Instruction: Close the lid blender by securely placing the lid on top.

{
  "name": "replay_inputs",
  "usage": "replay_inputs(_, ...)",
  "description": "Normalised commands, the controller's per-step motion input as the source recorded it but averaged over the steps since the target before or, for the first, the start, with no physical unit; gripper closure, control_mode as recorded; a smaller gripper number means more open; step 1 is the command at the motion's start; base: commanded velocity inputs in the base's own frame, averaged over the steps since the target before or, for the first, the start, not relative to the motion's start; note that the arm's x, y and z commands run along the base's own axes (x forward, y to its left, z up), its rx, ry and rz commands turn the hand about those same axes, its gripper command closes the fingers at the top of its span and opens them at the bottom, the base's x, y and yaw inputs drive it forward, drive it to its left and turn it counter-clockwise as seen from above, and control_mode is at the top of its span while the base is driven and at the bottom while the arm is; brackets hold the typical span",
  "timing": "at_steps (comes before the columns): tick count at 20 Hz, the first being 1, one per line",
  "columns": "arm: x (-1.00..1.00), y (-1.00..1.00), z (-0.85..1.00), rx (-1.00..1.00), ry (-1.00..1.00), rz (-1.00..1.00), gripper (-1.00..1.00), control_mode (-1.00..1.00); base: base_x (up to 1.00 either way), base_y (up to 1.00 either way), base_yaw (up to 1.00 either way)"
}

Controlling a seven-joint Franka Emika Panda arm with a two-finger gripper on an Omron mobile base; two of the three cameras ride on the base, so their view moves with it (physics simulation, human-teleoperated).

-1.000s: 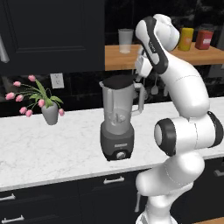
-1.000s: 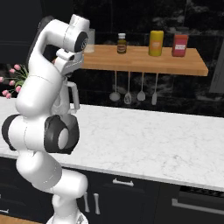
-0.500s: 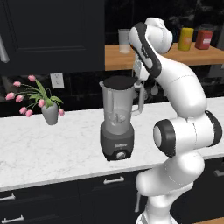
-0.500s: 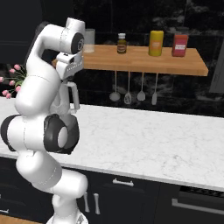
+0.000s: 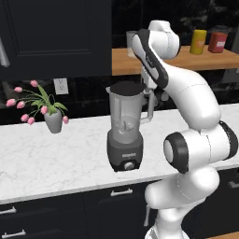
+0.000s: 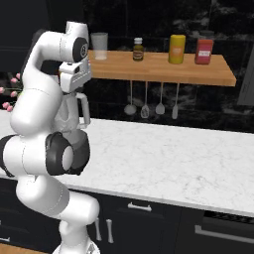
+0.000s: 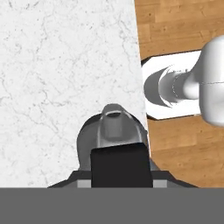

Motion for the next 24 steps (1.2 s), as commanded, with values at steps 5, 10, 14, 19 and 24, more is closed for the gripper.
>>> replay_inputs(5, 0.00, -0.03, 0.00, 0.00, 0.00, 0.00, -1.00, -1.00, 0.00, 0.00, 0.00)
replay_inputs(10, 0.00, -0.21, 0.18, 0.01, 0.00, 0.01, -1.00, -1.00, 0.00, 0.00, 0.00)
replay_inputs(14, -0.19, -0.09, 0.17, 0.00, 0.00, 0.02, -1.00, -1.00, 0.00, 0.00, 0.00)
replay_inputs(19, -0.90, 0.18, -0.10, -0.01, -0.05, 0.03, -1.00, -1.00, 0.00, 0.00, 0.00)
replay_inputs(24, -1.00, 0.55, -0.42, -0.07, -0.07, 0.03, -1.00, -1.00, 0.00, 0.00, 0.00)
